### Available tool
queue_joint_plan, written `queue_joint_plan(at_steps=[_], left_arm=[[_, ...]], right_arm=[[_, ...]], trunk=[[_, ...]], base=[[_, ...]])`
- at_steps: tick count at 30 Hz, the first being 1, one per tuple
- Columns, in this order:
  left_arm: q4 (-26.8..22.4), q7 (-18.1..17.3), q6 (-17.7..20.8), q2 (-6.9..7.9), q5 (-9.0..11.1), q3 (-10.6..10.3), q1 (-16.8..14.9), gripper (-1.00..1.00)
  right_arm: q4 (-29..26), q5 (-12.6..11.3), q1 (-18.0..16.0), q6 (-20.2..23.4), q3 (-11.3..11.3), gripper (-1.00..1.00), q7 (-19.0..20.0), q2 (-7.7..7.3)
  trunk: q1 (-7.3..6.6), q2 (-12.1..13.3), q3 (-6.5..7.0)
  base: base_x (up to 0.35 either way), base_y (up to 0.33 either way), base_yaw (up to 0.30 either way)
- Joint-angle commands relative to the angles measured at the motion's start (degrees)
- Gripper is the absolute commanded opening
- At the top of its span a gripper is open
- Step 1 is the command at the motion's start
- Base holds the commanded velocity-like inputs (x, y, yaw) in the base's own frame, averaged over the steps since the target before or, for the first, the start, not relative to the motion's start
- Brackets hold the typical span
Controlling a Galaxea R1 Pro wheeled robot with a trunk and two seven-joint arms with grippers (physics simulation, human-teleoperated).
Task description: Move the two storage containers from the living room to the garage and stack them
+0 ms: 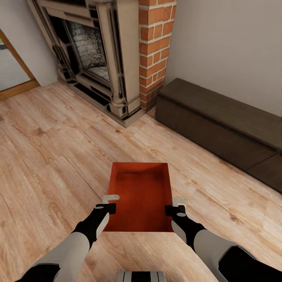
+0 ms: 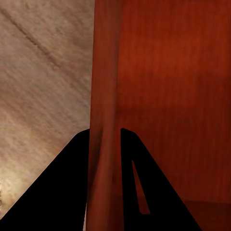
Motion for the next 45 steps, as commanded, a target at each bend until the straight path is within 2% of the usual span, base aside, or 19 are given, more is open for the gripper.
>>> queue_joint_plan(at_steps=[1,45], left_arm=[[0.06,0.40,0.42,-0.01,-0.25,0.23,0.05,-1.00],[0.11,0.40,0.50,0.00,-0.16,0.21,0.05,-1.00]], right_arm=[[-0.58,0.15,-0.05,-2.13,-0.30,-1.00,0.03,0.01],[-0.67,0.21,-0.05,-2.13,-0.29,-1.00,0.73,0.00]], trunk=[[-0.23,0.40,0.15],[-9.90,18.05,8.05]], base=[[0.000,0.000,0.000],[0.000,0.000,0.000]])
